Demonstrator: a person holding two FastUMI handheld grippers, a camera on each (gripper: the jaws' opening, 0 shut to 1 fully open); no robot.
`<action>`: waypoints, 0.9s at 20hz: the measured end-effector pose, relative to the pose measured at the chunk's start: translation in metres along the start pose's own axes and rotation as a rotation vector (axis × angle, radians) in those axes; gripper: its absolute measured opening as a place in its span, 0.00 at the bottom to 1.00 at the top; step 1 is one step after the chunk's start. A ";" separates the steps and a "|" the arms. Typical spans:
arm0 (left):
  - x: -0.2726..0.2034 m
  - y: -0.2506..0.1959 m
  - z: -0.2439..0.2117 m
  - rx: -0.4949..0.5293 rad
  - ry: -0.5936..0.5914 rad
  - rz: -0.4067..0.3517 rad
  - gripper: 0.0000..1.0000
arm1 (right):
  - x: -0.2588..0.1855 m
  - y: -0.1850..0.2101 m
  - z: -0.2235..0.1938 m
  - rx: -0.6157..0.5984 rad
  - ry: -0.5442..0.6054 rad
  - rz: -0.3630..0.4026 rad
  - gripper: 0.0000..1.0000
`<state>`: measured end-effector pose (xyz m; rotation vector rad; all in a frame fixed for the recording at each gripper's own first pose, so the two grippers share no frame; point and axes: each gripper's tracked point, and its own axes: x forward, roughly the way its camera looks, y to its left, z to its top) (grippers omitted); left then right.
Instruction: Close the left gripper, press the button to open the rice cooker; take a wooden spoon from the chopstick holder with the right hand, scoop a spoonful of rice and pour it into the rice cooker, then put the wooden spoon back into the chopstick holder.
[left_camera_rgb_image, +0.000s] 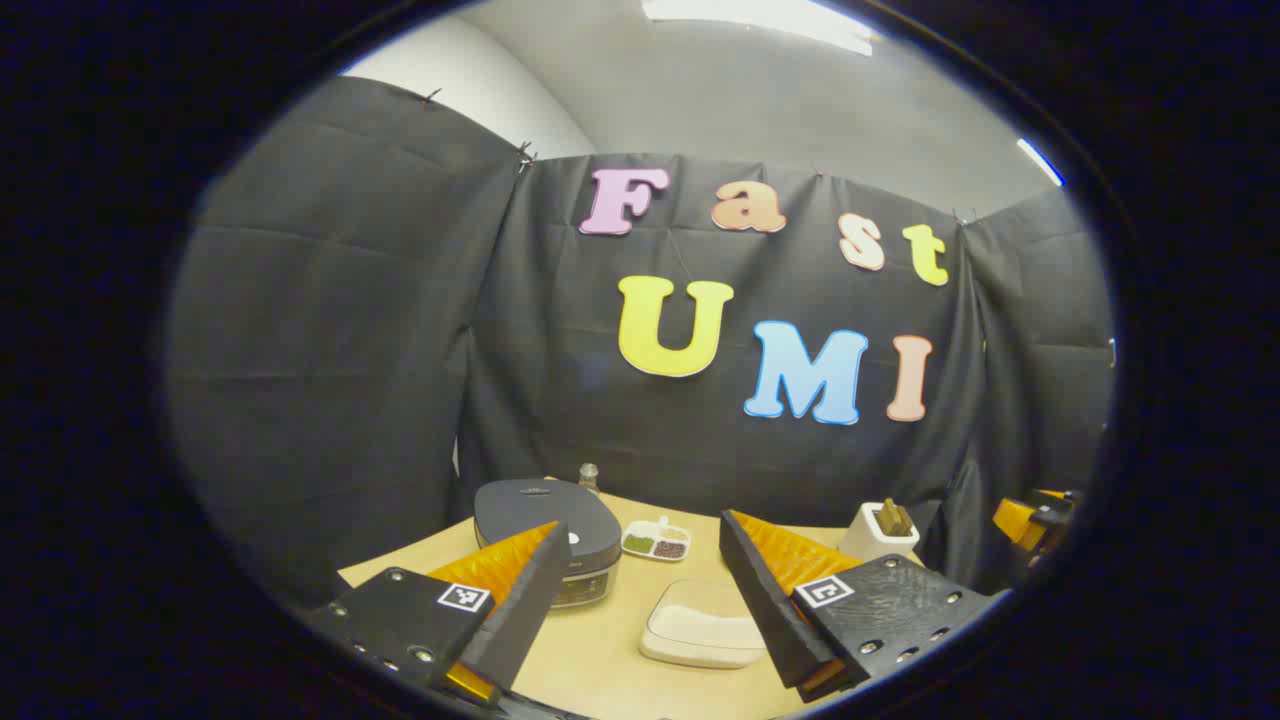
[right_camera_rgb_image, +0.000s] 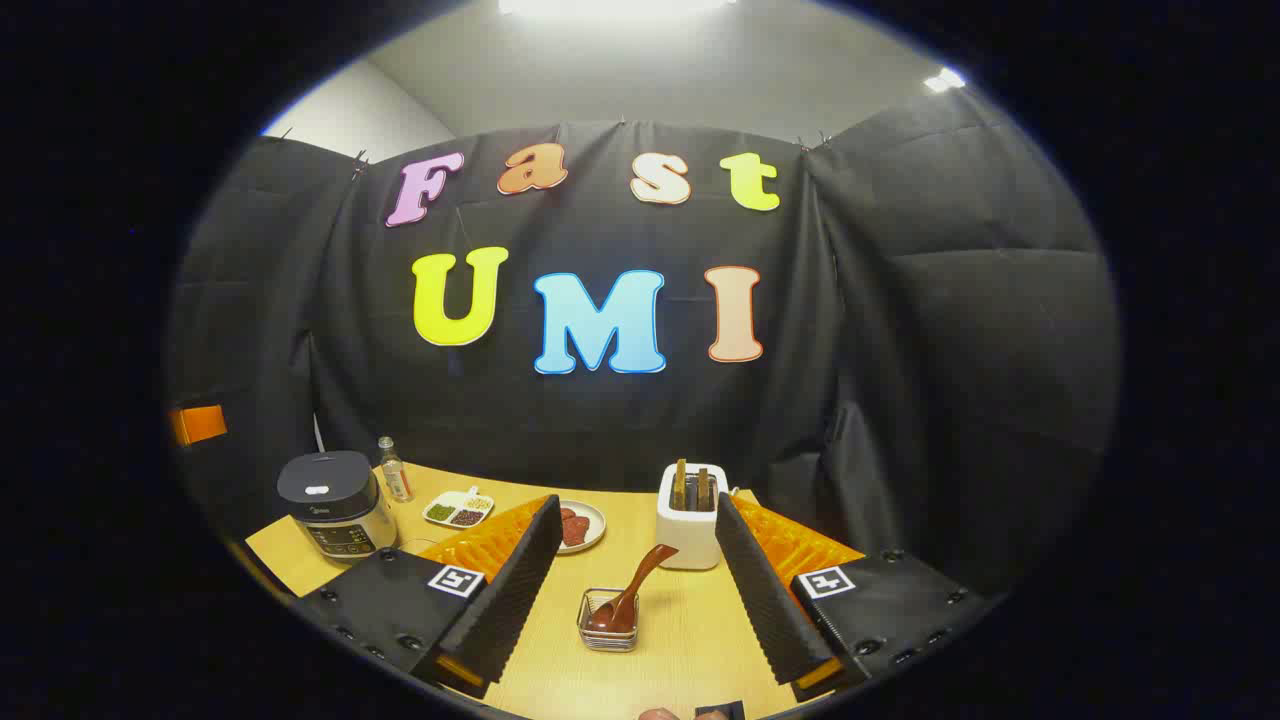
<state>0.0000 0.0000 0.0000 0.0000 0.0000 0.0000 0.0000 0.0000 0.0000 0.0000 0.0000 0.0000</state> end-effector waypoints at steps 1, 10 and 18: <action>0.003 0.000 0.000 0.029 0.006 -0.018 0.97 | 0.000 0.000 0.003 0.002 -0.008 -0.007 0.98; 0.026 -0.015 -0.009 0.104 0.035 -0.238 0.98 | -0.013 0.036 -0.002 0.040 0.009 -0.107 0.97; 0.044 0.014 -0.033 0.125 0.057 -0.326 0.97 | -0.026 0.055 -0.018 0.053 0.000 -0.183 0.98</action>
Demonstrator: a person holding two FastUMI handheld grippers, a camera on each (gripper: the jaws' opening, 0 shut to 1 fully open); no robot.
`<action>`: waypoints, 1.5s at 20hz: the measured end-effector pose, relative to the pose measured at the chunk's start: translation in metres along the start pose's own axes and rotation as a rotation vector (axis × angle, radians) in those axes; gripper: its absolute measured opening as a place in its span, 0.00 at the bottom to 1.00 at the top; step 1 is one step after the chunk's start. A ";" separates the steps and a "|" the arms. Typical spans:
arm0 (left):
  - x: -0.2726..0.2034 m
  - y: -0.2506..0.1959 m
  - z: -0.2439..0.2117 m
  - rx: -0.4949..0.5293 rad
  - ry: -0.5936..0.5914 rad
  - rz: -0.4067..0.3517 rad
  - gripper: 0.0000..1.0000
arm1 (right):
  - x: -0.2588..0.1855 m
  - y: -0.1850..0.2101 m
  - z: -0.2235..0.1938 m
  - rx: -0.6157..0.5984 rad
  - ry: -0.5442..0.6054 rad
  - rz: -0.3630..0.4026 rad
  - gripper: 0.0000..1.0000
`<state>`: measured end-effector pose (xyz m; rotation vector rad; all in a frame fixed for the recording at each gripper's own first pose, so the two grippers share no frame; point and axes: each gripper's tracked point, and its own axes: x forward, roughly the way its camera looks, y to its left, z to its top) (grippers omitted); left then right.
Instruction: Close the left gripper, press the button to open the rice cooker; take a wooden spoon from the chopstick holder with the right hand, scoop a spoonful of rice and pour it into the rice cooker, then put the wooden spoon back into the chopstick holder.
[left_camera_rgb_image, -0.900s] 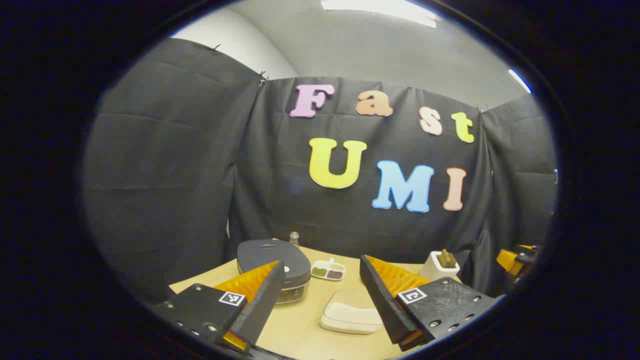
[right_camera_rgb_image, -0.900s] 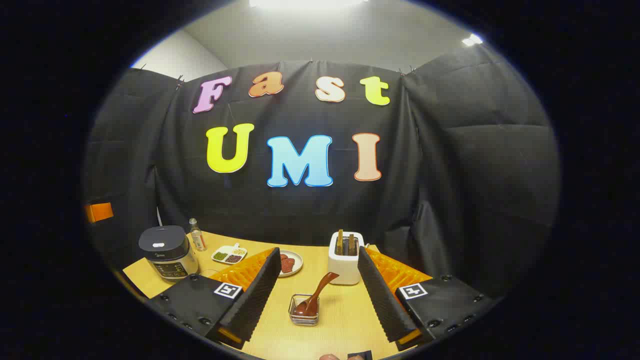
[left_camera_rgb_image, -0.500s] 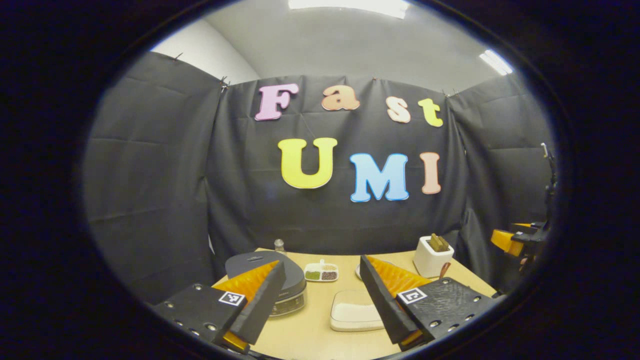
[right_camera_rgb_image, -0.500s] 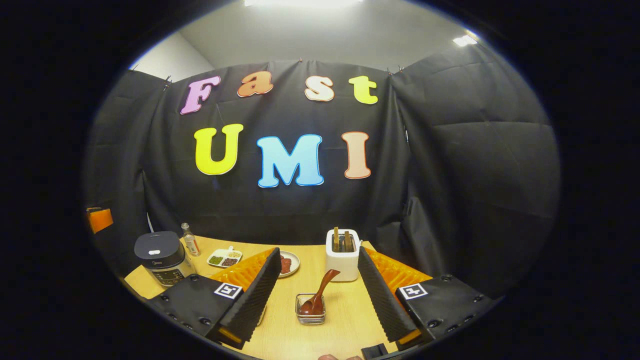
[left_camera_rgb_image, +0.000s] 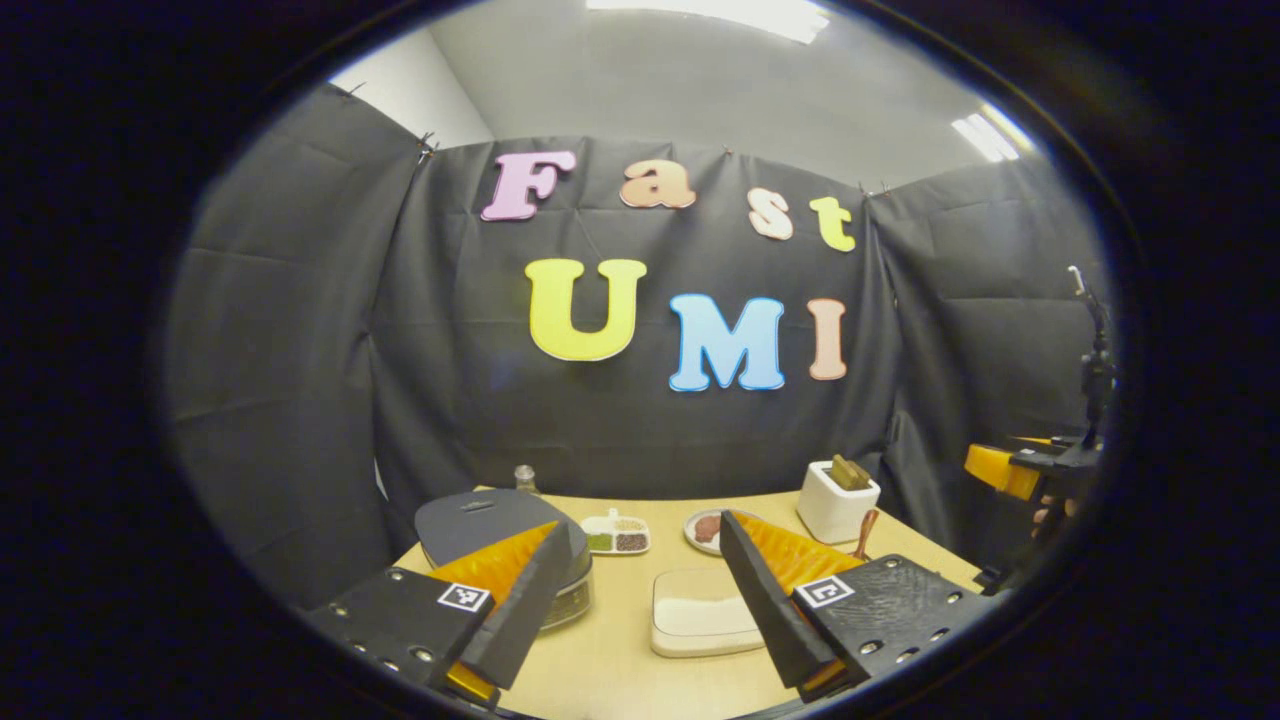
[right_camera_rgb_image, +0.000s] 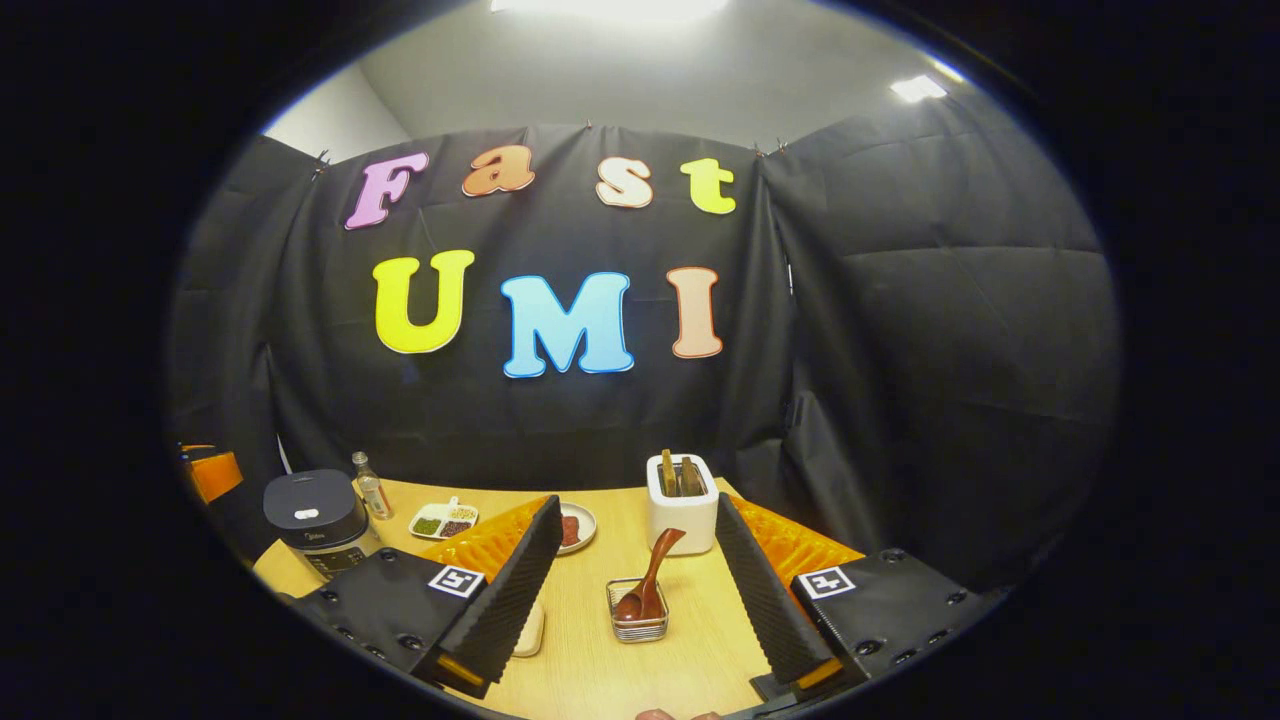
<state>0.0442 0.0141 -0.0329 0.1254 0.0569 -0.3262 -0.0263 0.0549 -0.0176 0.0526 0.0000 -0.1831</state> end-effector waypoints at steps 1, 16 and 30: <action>0.002 0.004 -0.002 -0.013 0.009 -0.008 0.97 | -0.002 0.003 -0.002 -0.005 0.004 -0.006 0.98; 0.056 0.110 0.009 -0.060 0.136 0.033 0.19 | -0.024 0.031 -0.023 -0.012 0.027 -0.040 0.98; 0.165 0.157 -0.075 -0.313 0.425 -0.077 0.01 | -0.052 0.024 -0.046 0.010 0.107 -0.096 0.98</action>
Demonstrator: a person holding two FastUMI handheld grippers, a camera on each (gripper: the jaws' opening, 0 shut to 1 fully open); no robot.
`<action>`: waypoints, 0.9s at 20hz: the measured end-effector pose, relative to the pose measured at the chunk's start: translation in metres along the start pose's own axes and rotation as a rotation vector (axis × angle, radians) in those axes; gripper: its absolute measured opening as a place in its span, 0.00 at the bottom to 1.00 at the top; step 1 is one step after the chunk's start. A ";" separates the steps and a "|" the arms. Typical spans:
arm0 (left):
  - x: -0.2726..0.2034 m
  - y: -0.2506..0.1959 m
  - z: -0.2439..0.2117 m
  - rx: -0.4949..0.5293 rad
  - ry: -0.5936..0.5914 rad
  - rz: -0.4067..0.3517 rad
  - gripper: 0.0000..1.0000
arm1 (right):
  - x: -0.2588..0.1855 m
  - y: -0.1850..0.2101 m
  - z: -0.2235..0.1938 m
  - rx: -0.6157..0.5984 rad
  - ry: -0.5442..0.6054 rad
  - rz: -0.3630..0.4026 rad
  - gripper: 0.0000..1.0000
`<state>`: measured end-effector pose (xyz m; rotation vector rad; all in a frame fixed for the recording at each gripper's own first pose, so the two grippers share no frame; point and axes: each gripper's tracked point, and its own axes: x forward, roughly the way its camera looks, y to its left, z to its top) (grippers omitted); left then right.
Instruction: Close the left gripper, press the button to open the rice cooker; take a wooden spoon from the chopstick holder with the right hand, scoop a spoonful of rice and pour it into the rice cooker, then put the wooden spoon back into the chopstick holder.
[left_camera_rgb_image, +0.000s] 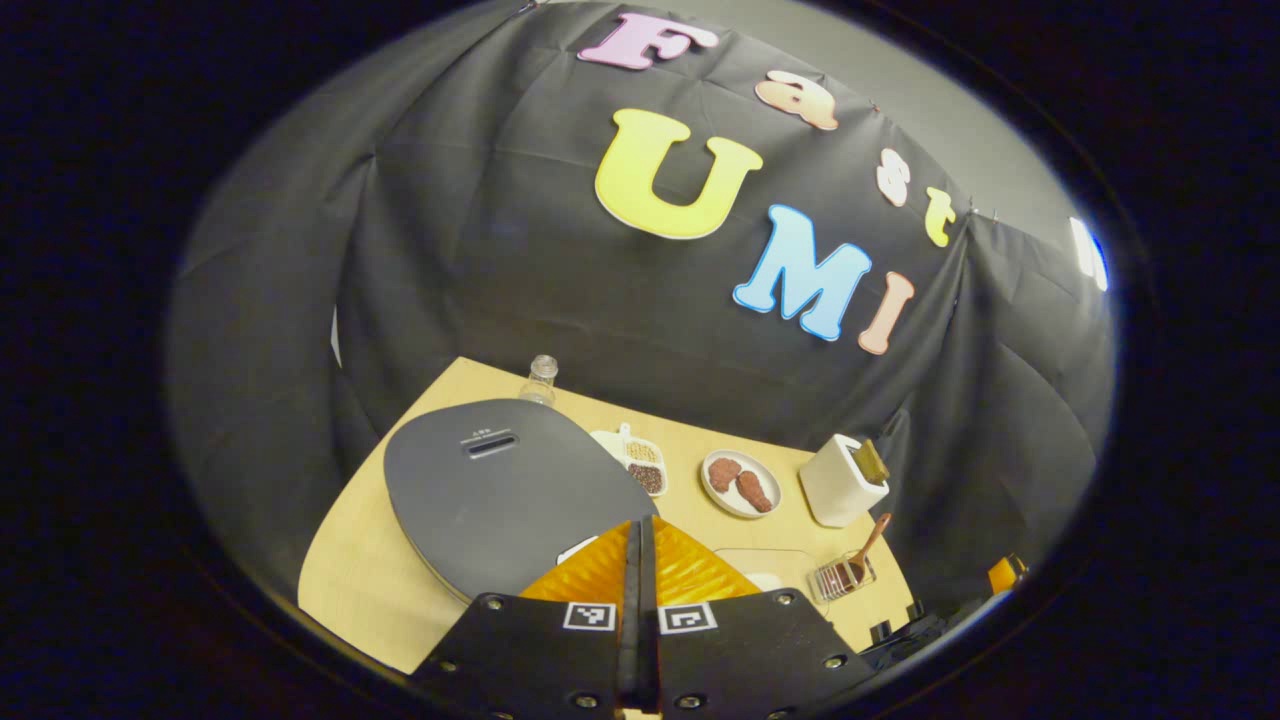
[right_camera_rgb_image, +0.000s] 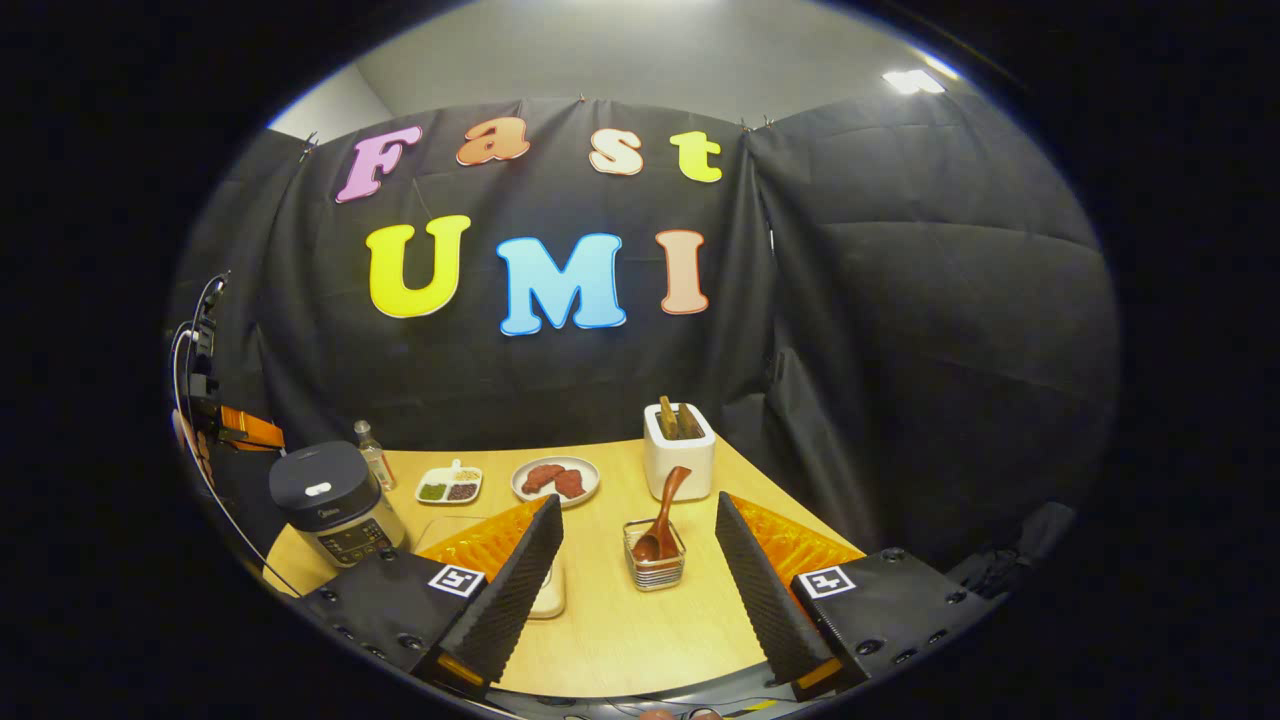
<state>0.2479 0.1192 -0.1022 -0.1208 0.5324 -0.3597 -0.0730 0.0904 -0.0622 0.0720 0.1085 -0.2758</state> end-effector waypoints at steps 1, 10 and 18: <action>0.012 0.008 -0.006 0.001 0.036 0.006 0.01 | -0.004 -0.007 0.002 0.007 -0.002 -0.022 0.97; 0.068 0.027 -0.058 -0.062 0.239 0.017 0.01 | -0.019 -0.040 -0.018 0.041 0.038 -0.134 0.96; 0.073 0.037 -0.070 -0.038 0.275 0.013 0.01 | -0.017 -0.029 -0.029 0.025 0.062 -0.118 0.97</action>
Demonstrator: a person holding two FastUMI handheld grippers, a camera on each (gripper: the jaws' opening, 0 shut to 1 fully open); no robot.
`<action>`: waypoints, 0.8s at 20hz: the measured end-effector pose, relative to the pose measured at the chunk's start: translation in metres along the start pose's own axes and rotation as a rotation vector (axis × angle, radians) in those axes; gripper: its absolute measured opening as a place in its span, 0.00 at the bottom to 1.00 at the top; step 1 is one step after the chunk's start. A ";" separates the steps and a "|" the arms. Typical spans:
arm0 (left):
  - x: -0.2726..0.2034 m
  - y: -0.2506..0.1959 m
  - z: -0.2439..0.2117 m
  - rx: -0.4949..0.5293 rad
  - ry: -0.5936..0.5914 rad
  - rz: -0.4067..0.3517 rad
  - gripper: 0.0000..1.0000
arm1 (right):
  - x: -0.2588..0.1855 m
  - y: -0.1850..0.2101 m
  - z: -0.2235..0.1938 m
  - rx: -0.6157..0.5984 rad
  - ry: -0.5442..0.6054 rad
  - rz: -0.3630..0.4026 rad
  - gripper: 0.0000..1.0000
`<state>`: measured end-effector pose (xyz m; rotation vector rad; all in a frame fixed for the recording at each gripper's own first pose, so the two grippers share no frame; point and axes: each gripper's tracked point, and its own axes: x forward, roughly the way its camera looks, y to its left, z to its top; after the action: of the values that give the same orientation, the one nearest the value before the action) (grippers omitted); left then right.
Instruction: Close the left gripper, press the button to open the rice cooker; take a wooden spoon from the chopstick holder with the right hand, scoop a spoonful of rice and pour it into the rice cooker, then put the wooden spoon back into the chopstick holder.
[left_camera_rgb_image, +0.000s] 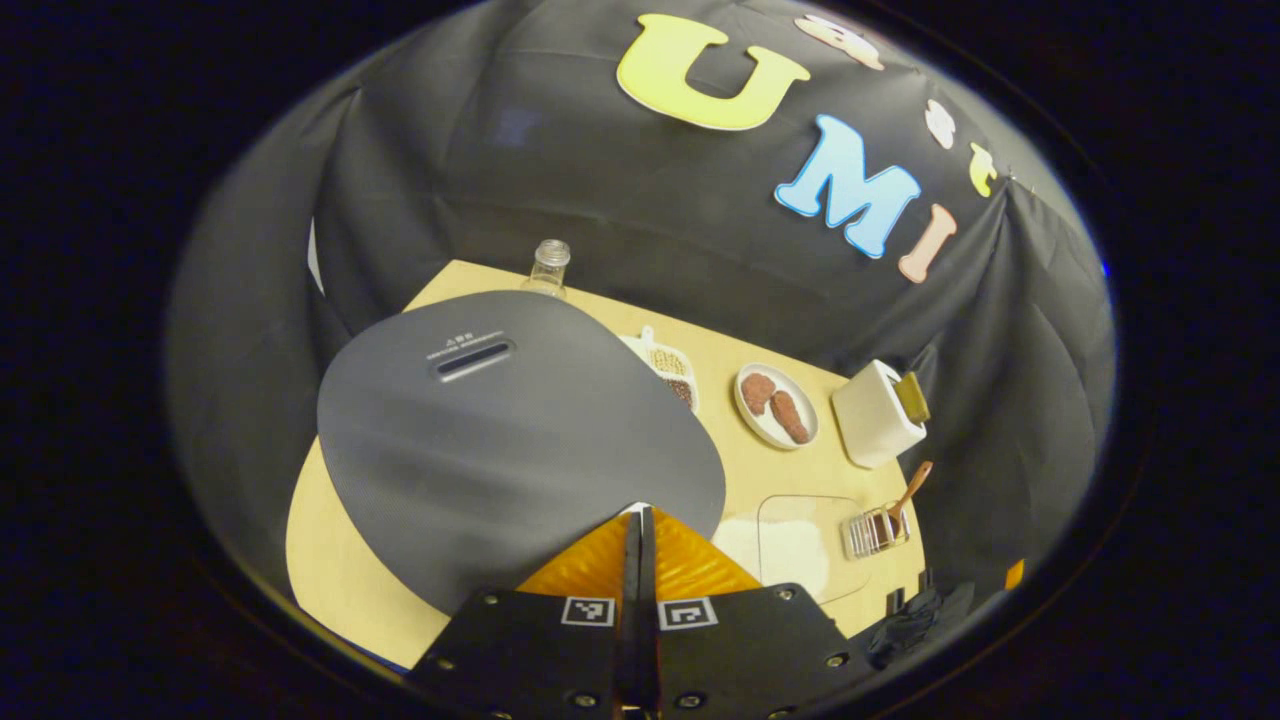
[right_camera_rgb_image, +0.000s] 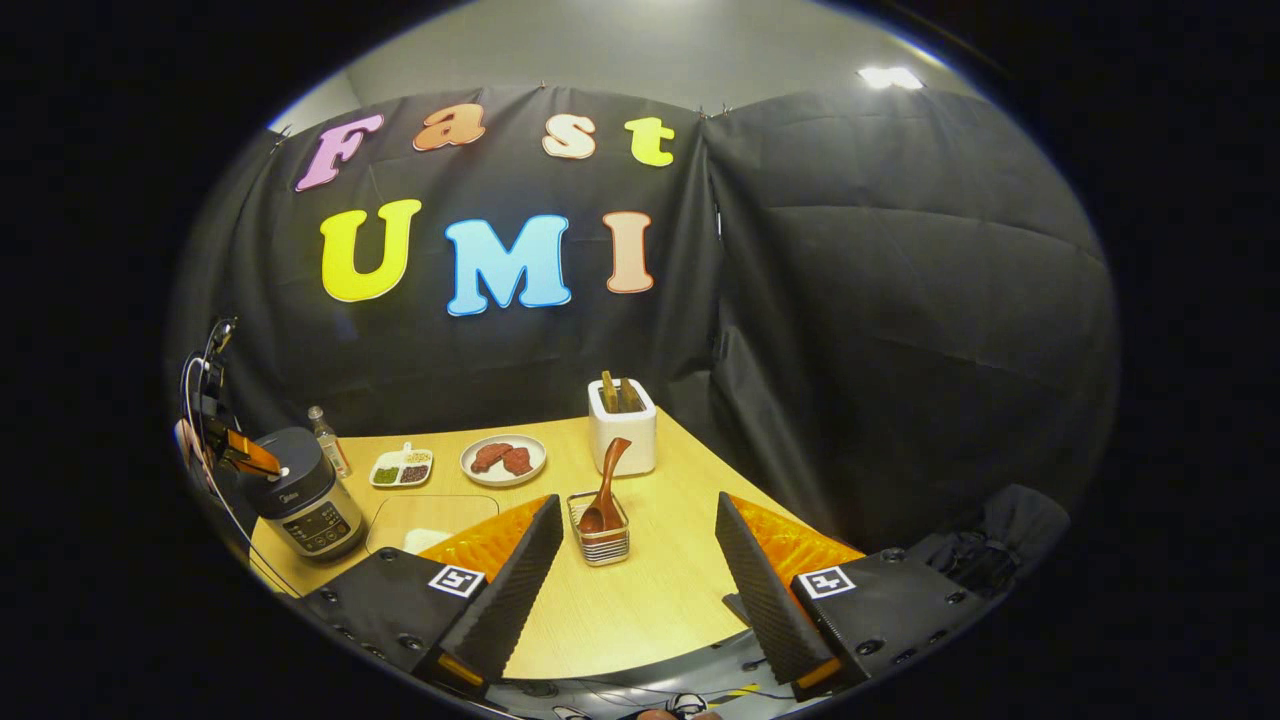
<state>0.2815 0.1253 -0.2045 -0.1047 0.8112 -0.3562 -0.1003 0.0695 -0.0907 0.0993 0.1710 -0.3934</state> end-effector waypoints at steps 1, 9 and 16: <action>0.000 0.001 0.001 -0.009 -0.003 -0.010 0.02 | 0.000 0.002 -0.002 0.000 0.008 0.003 0.97; 0.006 0.002 -0.007 0.045 0.002 0.001 0.02 | -0.004 -0.005 -0.015 0.006 0.042 -0.017 0.98; -0.046 -0.013 0.040 0.208 -0.248 0.119 0.02 | -0.007 -0.013 -0.001 0.011 0.057 -0.028 0.98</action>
<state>0.2783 0.1270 -0.1422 0.0924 0.5286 -0.3062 -0.1121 0.0607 -0.0912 0.1187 0.2271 -0.4192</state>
